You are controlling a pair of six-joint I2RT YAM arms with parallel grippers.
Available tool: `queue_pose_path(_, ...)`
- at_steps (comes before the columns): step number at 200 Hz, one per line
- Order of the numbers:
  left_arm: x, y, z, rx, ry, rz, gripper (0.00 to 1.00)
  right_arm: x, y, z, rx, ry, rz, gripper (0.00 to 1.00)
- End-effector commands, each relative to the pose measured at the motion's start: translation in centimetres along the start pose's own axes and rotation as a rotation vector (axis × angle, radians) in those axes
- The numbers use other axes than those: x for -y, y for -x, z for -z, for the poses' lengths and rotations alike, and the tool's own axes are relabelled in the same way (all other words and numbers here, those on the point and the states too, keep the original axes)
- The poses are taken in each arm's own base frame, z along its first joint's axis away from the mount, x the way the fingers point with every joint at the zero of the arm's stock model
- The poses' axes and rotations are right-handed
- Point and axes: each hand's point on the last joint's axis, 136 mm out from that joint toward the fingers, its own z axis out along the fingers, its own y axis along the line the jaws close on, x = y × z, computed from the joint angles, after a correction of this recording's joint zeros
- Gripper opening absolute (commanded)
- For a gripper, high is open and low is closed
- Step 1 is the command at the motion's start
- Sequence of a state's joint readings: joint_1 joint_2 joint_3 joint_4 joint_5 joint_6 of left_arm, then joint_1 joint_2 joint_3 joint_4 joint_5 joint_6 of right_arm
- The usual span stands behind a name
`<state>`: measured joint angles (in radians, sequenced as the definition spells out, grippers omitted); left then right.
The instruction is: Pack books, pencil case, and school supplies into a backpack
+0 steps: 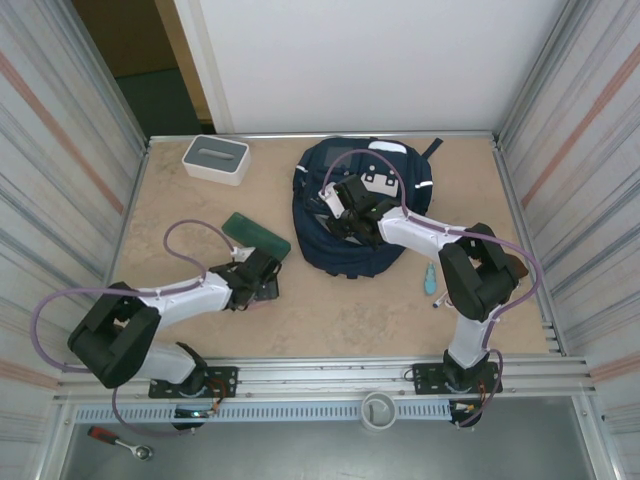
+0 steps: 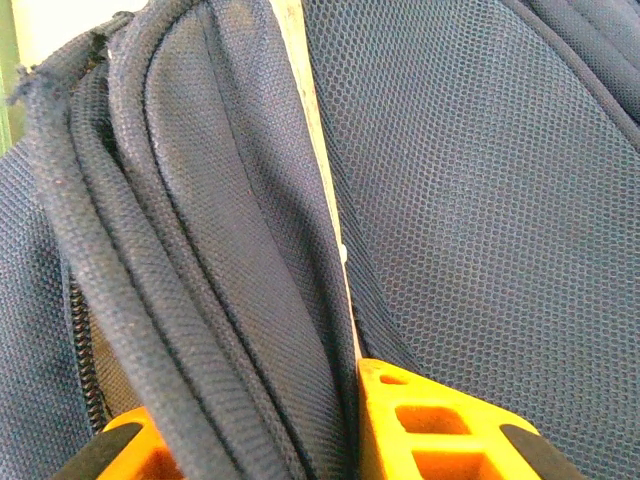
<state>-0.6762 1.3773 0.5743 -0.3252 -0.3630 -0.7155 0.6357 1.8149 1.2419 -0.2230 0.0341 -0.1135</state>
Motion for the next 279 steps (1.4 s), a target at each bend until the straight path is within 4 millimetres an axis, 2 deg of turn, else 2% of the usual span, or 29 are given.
queue_pose_path(1, 0.4, -0.3, -1.1, -0.027, -0.036, -0.005, 0.90, -1.5, 2.0, 1.5, 0.032, 0.053, 0.003, 0.21)
queue_pose_path(43, -1.5, -0.8, -0.5, 0.024, 0.005, 0.056, 0.60, -1.3, 5.1, 4.9, 0.067, 0.063, 0.061, 0.15)
queue_pose_path(63, -2.2, -0.2, 1.7, 0.106, 0.024, 0.069, 0.51, -0.7, 6.2, 6.2, 0.053, 0.068, 0.065, 0.13)
queue_pose_path(77, -1.5, 0.9, 4.3, 0.192, 0.006, 0.035, 0.47, -0.1, 6.9, 7.1, 0.041, 0.058, 0.062, 0.12)
queue_pose_path(98, 1.5, 3.4, 8.4, 0.328, -0.110, -0.070, 0.46, 0.7, 7.7, 8.2, 0.023, 0.056, 0.063, 0.12)
queue_pose_path(123, 7.1, 6.0, 12.2, 0.411, -0.366, -0.221, 0.45, 1.8, 9.1, 9.9, 0.040, 0.057, 0.047, 0.11)
queue_pose_path(138, 10.0, 7.4, 13.8, 0.410, -0.490, -0.282, 0.44, 2.4, 10.2, 10.8, 0.070, 0.084, 0.008, 0.11)
queue_pose_path(162, 14.5, 8.8, 15.4, 0.343, -0.618, -0.373, 0.44, 2.6, 12.5, 12.7, 0.138, 0.202, -0.093, 0.11)
queue_pose_path(171, 16.1, 9.2, 15.3, 0.310, -0.647, -0.393, 0.44, 2.5, 12.8, 13.0, 0.151, 0.253, -0.134, 0.11)
queue_pose_path(174, 16.5, 9.3, 15.2, 0.298, -0.657, -0.397, 0.44, 2.7, 13.9, 13.9, 0.184, 0.264, -0.141, 0.11)
queue_pose_path(180, 17.5, 9.7, 15.2, 0.279, -0.678, -0.400, 0.44, 2.9, 14.5, 14.3, 0.205, 0.286, -0.165, 0.11)
queue_pose_path(200, 19.5, 11.4, 14.0, 0.197, -0.710, -0.342, 0.44, 3.9, 15.7, 15.4, 0.253, 0.362, -0.251, 0.10)
queue_pose_path(224, 20.9, 14.1, 12.4, 0.158, -0.699, -0.275, 0.44, 4.9, 16.5, 16.3, 0.294, 0.439, -0.330, 0.09)
queue_pose_path(247, 22.6, 16.3, 11.2, 0.147, -0.712, -0.216, 0.45, 4.9, 16.7, 16.4, 0.303, 0.509, -0.363, 0.09)
queue_pose_path(279, 24.0, 18.7, 8.2, 0.161, -0.673, -0.103, 0.46, 4.7, 17.0, 16.2, 0.316, 0.592, -0.408, 0.09)
